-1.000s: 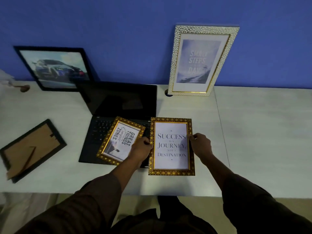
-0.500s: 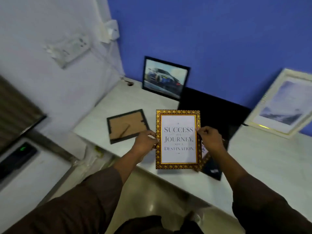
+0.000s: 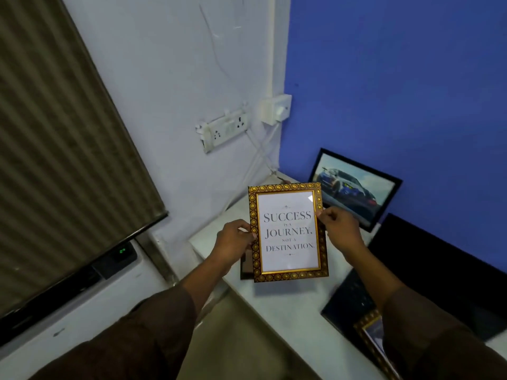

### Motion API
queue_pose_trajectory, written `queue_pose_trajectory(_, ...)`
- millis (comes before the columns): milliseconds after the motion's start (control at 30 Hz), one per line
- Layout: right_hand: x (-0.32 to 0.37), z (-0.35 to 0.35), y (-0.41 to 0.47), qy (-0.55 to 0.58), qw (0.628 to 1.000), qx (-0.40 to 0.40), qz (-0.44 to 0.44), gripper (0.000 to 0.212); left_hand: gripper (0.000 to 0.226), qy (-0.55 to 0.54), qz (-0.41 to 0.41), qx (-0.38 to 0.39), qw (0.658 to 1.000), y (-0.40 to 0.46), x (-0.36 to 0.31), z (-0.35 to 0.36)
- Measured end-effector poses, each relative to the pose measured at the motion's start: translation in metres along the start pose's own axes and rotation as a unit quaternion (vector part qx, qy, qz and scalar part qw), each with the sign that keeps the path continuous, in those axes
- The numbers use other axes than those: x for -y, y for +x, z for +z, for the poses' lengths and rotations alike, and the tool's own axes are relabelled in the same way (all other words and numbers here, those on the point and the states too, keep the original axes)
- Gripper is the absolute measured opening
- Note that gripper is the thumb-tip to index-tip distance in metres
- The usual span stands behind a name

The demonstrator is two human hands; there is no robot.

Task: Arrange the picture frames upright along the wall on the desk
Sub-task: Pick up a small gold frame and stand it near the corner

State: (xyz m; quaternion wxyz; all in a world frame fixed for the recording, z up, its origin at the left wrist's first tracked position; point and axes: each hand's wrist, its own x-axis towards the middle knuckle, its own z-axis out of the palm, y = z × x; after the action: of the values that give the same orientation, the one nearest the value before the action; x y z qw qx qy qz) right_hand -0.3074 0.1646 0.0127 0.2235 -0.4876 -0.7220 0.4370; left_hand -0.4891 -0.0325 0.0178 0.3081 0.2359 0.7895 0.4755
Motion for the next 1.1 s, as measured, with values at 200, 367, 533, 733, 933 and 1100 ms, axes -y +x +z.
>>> queue_pose_trajectory(200,0.025,0.033,0.061,-0.004,0.998,0.034,-0.043,0.023,0.007,-0.008,-0.013,-0.057,0.998,0.046,-0.004,-0.013)
queue_pose_trajectory(367,0.043,0.053,0.109,-0.025,0.995,0.048,-0.084,0.021,0.012,0.007,-0.005,-0.104,0.995,0.087,-0.004,-0.014)
queue_pose_trajectory(533,0.053,0.070,0.153,-0.050,0.991,0.074,-0.100,0.024,0.010,0.020,0.000,-0.117,0.993,0.129,0.000,-0.010)
queue_pose_trajectory(733,0.046,0.100,0.202,-0.066,0.987,0.099,-0.112,0.037,0.012,0.079,0.008,-0.101,0.992,0.189,0.014,-0.013)
queue_pose_trajectory(933,0.038,0.139,0.258,-0.107,0.983,0.136,-0.057,0.027,0.004,0.149,0.015,-0.056,0.987,0.255,0.030,-0.020)
queue_pose_trajectory(1100,0.037,0.168,0.287,-0.092,0.983,0.156,-0.006,0.022,0.006,0.171,-0.002,-0.039,0.985,0.302,0.049,-0.025)
